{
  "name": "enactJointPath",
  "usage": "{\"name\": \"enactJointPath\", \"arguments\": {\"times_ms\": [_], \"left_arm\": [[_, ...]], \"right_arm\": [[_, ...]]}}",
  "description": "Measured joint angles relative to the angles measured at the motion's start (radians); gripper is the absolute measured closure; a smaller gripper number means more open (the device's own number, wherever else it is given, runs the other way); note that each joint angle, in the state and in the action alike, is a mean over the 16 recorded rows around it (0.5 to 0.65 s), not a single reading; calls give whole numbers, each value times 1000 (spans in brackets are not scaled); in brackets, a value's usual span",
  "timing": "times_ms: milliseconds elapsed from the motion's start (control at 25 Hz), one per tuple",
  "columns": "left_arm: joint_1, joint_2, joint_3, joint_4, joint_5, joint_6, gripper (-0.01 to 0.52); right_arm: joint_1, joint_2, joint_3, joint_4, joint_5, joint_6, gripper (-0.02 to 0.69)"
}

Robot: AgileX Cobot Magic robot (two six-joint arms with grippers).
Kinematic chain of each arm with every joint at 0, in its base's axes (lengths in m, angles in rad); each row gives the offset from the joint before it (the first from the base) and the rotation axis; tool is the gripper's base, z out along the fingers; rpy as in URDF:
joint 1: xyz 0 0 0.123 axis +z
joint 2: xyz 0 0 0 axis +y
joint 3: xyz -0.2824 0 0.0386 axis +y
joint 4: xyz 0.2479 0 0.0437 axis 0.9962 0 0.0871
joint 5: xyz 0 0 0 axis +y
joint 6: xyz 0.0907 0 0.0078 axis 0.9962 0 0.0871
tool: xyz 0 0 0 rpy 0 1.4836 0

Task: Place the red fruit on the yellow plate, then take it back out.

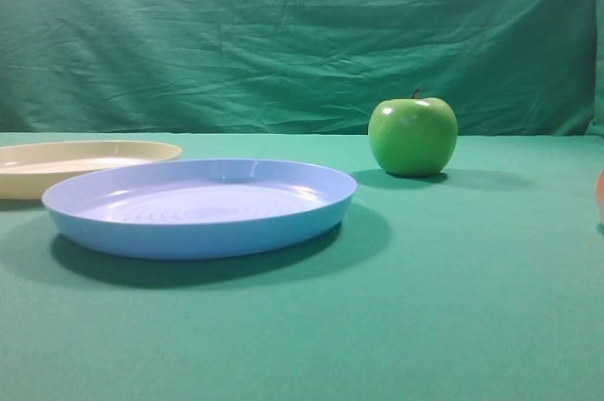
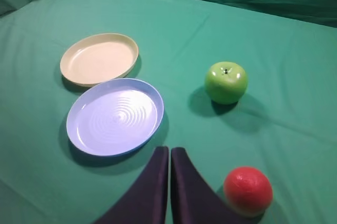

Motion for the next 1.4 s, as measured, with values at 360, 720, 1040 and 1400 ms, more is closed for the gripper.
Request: {"name": "enactJointPath", "arguments": {"times_ms": [360, 720, 1040, 1400], "left_arm": [[0, 0, 0, 0, 0, 0, 514], [0, 0, 0, 0, 0, 0, 514], [0, 0, 0, 0, 0, 0, 514], [0, 0, 0, 0, 0, 0, 514]], "right_arm": [[-107, -142, 207, -76, -201, 50, 665], [-214, -283, 522, -81, -435, 50, 665], [-244, -314, 687, -84, -548, 50, 665], [-247, -314, 722, -97, -549, 36, 665]]}}
